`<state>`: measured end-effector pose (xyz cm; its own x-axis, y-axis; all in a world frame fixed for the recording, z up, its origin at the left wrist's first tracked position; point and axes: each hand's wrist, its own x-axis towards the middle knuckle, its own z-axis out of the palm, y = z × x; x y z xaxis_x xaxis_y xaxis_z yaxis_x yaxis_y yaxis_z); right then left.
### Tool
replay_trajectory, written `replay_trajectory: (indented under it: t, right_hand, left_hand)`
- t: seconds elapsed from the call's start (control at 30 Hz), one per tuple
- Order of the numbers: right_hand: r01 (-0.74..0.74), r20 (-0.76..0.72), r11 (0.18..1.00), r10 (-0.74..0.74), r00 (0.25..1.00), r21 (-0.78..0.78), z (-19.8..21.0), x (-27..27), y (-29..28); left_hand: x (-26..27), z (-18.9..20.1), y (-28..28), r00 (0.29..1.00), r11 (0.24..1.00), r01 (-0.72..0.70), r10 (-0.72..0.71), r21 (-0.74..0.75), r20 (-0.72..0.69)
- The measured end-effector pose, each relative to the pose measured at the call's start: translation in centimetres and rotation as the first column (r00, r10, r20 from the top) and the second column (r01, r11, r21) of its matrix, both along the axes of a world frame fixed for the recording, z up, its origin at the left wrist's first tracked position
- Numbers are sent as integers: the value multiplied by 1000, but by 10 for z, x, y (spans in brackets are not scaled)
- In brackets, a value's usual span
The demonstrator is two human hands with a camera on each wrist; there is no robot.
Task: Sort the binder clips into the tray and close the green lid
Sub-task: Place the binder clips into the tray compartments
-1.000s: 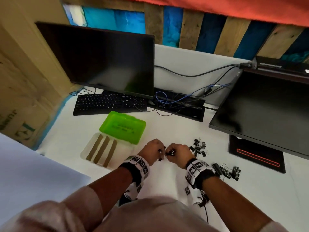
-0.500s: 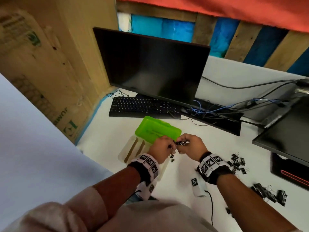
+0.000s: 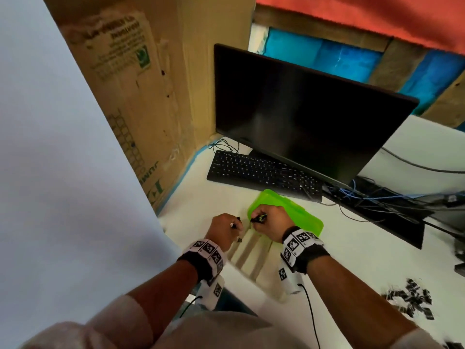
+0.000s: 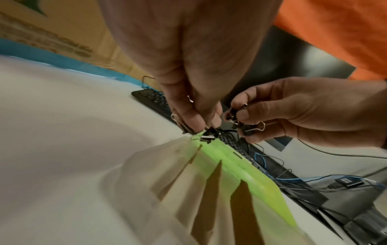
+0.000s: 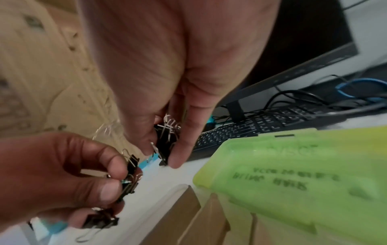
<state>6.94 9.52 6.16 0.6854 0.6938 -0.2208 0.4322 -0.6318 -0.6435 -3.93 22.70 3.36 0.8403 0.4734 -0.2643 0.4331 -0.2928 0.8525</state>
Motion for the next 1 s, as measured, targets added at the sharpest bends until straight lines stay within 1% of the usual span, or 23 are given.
replay_trajectory:
  t: [0.1,0.2,0.27,0.4,0.5,0.6,0.7,0.8,1.0]
  right_hand:
    - [-105,14,988,107,994,-110,-4,2,20]
    - [-188,0,967,190,982,-173,-5,5,34]
    - [-238,-7,943,243,970,-231,-7,7,41]
    - [-342,-58,878,343,938,-336,-12,6,51]
    - [-380,-58,841,389,919,-385,-14,3,58]
    - [-415,-34,809,442,896,-416,-16,1,64]
    - [-450,-21,782,490,871,-431,-17,0,65]
    - [-447,-9,789,489,872,-422,-17,1,63]
    - [-457,-4,790,499,866,-408,-16,6,62]
  left_hand:
    - [-6,-21,12,999,997,-7,4,-71,-39]
    - [-9,-26,14,993,994,71,-79,-85,-88]
    - [-11,-25,14,988,988,121,-130,-98,-87]
    - [-16,-20,12,961,968,249,-250,-26,-118]
    - [-14,-25,14,944,952,300,-287,62,-164]
    - [-12,-27,15,937,944,309,-281,114,-209]
    - [-12,-28,13,927,936,332,-301,115,-224]
    - [-13,-30,12,932,939,324,-297,111,-209]
    - [-17,-30,10,936,930,330,-301,163,-180]
